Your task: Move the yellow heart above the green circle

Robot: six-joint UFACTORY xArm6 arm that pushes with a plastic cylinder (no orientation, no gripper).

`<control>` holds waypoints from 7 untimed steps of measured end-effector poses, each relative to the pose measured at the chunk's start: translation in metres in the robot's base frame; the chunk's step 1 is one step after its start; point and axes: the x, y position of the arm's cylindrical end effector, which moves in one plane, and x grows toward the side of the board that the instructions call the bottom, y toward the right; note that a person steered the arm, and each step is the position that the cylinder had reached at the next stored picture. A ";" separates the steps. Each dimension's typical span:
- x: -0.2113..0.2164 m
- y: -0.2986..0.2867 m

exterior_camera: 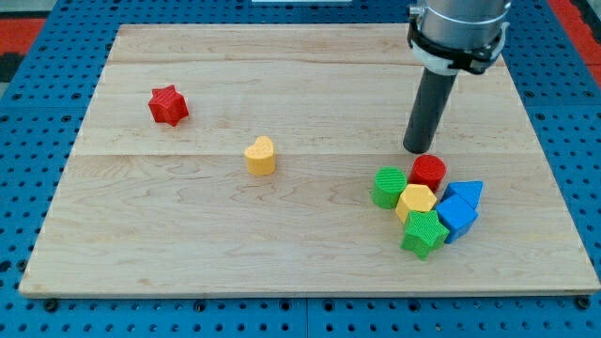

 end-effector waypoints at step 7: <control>0.036 -0.209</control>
